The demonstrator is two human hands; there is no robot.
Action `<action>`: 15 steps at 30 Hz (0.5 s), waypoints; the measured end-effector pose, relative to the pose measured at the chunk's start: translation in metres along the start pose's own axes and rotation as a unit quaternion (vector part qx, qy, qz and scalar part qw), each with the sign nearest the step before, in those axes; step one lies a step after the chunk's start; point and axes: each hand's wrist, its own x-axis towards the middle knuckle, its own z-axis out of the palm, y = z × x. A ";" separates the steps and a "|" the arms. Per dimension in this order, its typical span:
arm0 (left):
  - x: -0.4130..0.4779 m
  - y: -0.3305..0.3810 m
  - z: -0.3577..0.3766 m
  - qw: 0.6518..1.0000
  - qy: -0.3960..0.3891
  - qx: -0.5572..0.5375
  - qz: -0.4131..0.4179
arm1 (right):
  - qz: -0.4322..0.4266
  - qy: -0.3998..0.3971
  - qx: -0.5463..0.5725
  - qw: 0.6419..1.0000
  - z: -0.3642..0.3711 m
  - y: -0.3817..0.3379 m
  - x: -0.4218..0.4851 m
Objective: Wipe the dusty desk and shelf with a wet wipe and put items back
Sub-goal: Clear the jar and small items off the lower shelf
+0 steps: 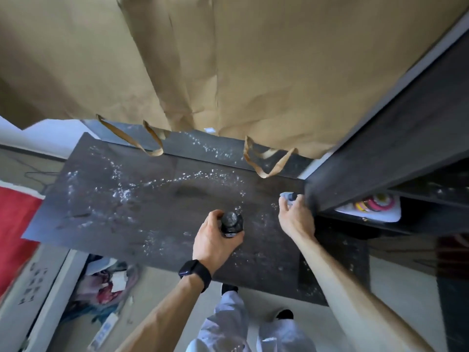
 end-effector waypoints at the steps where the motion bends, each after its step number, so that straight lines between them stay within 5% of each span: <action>1: -0.004 0.007 0.005 1.000 -0.013 0.000 0.010 | -0.009 -0.010 0.019 1.000 -0.008 0.014 -0.016; 7: -0.043 0.079 0.059 0.990 -0.107 0.023 0.090 | -0.017 -0.043 0.161 0.986 -0.068 0.124 -0.101; 15: -0.106 0.196 0.202 0.966 -0.176 0.035 0.186 | 0.086 0.047 0.209 0.973 -0.130 0.275 -0.152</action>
